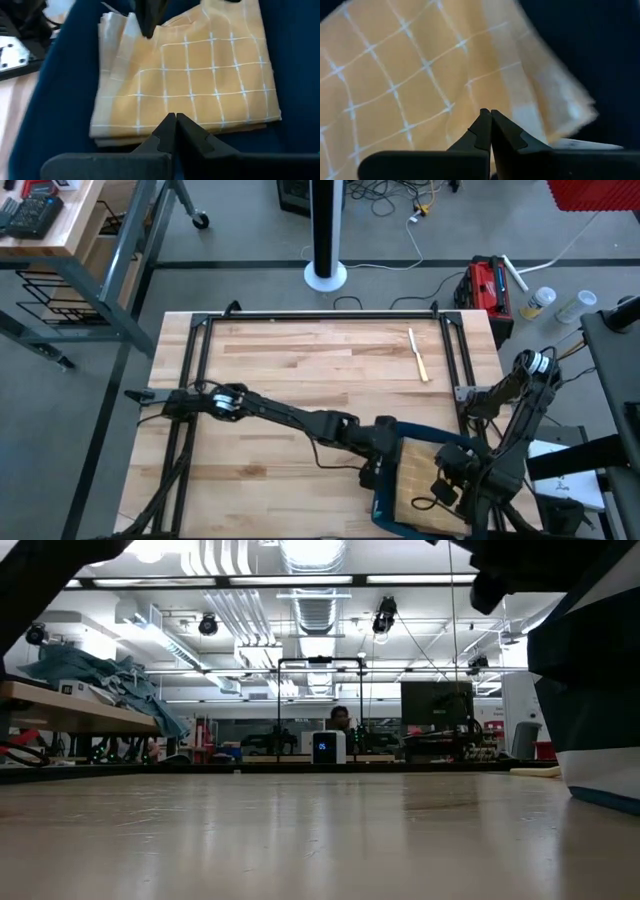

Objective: Fold towel
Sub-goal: Put the stacked towels into the blue bin

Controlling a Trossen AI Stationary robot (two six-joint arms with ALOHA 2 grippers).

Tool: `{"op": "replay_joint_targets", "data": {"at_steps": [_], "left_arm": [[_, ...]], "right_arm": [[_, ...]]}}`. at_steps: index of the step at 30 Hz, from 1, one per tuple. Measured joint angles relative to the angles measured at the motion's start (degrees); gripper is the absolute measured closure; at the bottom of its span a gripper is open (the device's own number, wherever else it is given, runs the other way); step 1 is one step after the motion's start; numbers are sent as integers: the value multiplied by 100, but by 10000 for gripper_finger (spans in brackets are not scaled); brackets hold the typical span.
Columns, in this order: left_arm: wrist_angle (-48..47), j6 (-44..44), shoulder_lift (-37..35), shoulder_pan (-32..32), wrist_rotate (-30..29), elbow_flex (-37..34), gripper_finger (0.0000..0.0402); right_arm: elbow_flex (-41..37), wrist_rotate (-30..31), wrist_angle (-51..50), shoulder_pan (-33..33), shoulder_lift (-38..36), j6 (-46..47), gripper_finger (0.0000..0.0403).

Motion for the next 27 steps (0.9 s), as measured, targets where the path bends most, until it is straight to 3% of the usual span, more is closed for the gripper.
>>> {"op": "replay_joint_targets", "data": {"at_steps": [5,11,27], "left_arm": [[33,-12,149,-62,126,141,398],[282,-71,155,-69,136,-155,400],[489,-277,129,-66,142,-485,400]], "right_arm": [[-754,0,674,11,-235,80,403],[-1329,5,690,9,-382,215,403],[-890,64,-482,11,-438,193,403]]}}
